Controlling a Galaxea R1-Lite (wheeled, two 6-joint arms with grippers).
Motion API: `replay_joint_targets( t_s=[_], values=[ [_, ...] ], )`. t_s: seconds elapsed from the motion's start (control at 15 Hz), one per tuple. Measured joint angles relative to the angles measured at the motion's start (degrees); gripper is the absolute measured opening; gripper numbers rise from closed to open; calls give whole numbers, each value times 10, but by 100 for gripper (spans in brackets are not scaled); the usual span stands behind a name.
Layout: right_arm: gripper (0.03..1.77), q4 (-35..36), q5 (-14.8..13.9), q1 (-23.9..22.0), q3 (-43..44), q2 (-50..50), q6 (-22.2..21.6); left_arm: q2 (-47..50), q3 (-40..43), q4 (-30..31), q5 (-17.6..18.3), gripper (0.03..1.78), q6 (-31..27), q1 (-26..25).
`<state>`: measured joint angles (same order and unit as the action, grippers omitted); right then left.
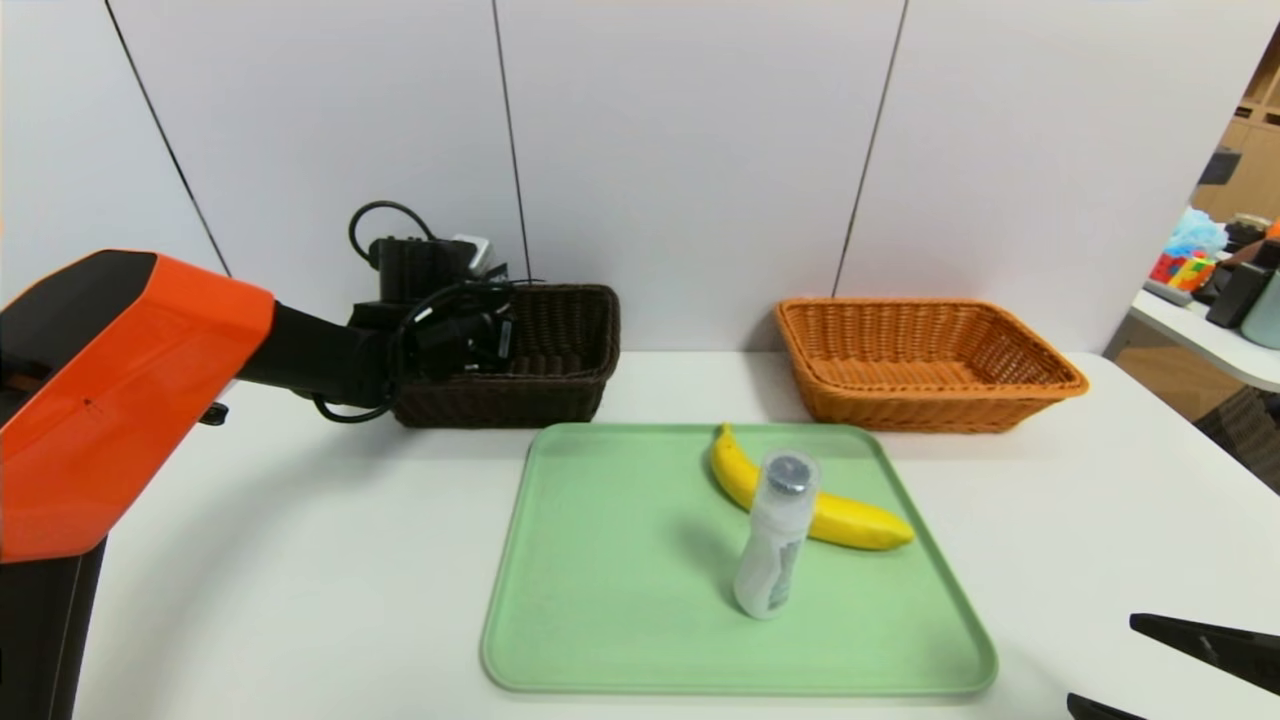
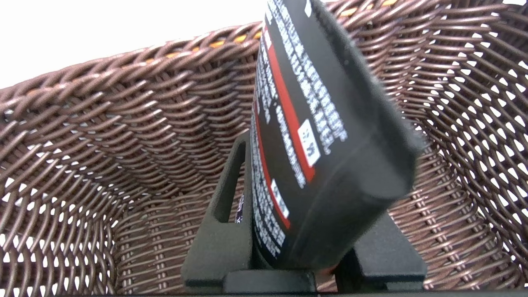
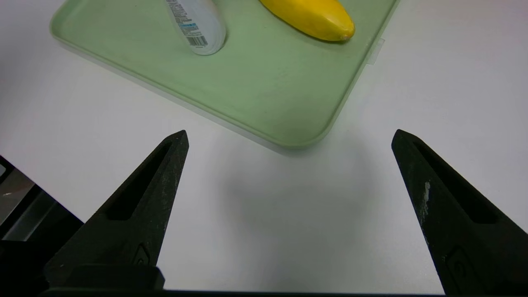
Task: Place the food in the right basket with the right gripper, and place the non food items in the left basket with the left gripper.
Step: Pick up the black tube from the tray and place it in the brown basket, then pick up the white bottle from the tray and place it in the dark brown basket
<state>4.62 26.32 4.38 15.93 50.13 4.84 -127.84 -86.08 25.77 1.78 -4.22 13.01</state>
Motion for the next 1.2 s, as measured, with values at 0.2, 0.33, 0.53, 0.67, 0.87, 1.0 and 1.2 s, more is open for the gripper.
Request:
replay_joint_targets(
  t_s=[0.2,0.33,0.53,0.67,0.87,1.0,1.2],
  values=[
    [170,0,0,0,0,0,0,0,-4,2,0,72,0,0],
    [170,0,0,0,0,0,0,1,-6,0,0,95,0,0],
    [170,0,0,0,0,0,1,1,-8,0,0,119,0,0],
    [170,0,0,0,0,0,0,7,-8,-1,0,131,1,0],
    [170,0,1,0,-1,0,0,32,0,-14,-1,144,1,0],
    [170,0,0,0,-2,0,0,59,14,-23,-1,150,-1,0],
    [170,0,1,0,-3,-1,-1,105,55,-26,-2,156,-6,0]
  ],
)
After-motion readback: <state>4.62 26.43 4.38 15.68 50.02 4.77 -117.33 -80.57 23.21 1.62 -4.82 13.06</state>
